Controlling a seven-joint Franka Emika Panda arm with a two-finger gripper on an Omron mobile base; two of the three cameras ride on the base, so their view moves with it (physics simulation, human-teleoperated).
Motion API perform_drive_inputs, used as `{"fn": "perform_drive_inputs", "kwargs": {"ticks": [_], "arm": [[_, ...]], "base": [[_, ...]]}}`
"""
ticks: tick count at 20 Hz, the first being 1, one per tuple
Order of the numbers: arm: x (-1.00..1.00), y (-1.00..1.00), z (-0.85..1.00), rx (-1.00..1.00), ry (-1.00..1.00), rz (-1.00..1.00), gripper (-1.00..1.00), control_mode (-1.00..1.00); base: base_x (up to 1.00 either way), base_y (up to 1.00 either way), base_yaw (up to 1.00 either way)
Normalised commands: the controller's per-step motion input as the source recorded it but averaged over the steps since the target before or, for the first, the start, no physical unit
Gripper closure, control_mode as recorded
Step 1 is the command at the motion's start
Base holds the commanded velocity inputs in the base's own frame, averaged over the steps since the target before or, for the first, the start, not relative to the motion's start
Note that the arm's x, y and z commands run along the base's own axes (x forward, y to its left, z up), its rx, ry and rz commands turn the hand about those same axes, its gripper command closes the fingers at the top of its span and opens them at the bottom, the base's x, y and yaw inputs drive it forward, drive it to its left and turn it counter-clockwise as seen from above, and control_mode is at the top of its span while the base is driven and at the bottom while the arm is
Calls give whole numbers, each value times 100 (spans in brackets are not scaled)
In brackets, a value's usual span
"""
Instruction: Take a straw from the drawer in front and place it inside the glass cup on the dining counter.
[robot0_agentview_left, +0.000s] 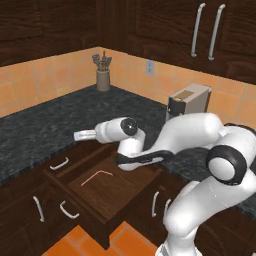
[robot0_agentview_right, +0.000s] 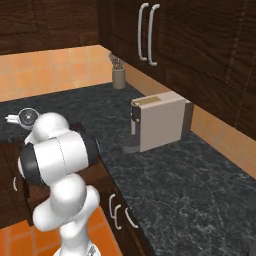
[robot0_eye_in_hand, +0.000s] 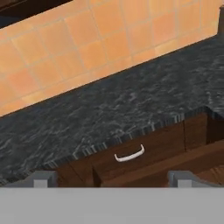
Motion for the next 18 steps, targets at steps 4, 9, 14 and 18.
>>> {"fn": "perform_drive_inputs", "kwargs": {"ticks": [4,9,14,18], "arm": [[33,-27,98,-47,-14,0,-100,-100],[1,-13,-5,-49,0,0,-100,-100],[0,-3,-84,-43,12,0,-100,-100],[0,-9,-96,-37,20,0,-100,-100]], "base": [[0,0,0],[0,0,0],[0,0,0],[0,0,0]]}}
